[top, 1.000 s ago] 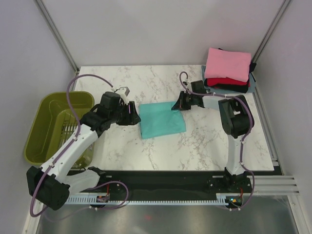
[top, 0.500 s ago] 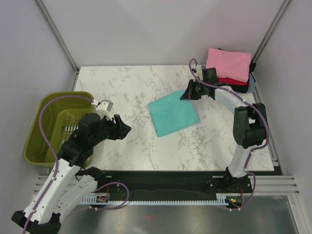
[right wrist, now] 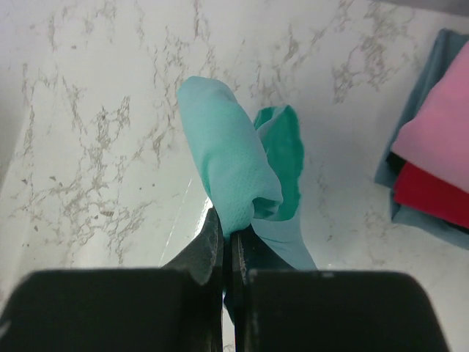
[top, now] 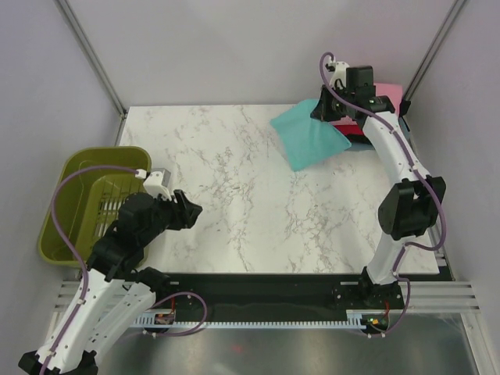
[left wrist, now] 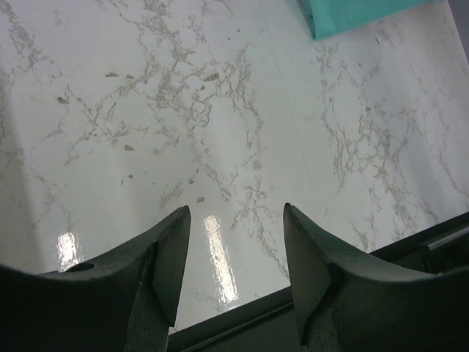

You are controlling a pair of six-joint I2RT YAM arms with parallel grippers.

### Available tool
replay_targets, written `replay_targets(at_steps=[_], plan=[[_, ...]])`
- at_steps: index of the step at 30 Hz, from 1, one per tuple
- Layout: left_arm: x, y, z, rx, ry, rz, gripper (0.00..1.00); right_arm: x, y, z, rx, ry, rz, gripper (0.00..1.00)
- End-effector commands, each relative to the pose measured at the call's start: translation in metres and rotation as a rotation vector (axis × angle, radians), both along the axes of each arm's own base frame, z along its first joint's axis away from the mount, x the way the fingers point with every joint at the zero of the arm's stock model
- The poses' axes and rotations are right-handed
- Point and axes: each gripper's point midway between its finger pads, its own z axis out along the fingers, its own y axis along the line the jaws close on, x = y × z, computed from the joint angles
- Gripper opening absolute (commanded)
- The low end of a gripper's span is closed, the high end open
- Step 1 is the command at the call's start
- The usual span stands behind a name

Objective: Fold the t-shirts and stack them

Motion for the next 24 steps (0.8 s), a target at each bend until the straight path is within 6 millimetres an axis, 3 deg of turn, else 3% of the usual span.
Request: replay_targets(at_steps=[1,3,4,13,15,24], plan=[[0.004,0.002,-0.001,0.003,0.010,0.025,0.61,0.014,-0.031,0.033,-0.077,-0.081,-0.046,0.00],[0.004,0.001,-0.001,0.003,0.010,0.022,0.61,0.019,-0.038,0.040,-0.086,-0.095,-0.059,0.00],[0.005,0.001,-0.001,0.005,0.011,0.020,0.61,0.022,-0.042,0.054,-0.088,-0.122,-0.064,0.00],[0.007,-0.002,-0.007,0.016,0.034,0.009,0.61,0.040,-0.072,0.118,-0.135,-0.260,-0.138,0.00],[0.007,-0.002,-0.007,0.016,0.036,0.008,0.61,0.043,-0.077,0.118,-0.137,-0.256,-0.146,0.00],[0.009,-0.003,-0.011,0.027,0.049,0.008,0.60,0.040,-0.097,0.156,-0.153,-0.350,-0.173,0.00]])
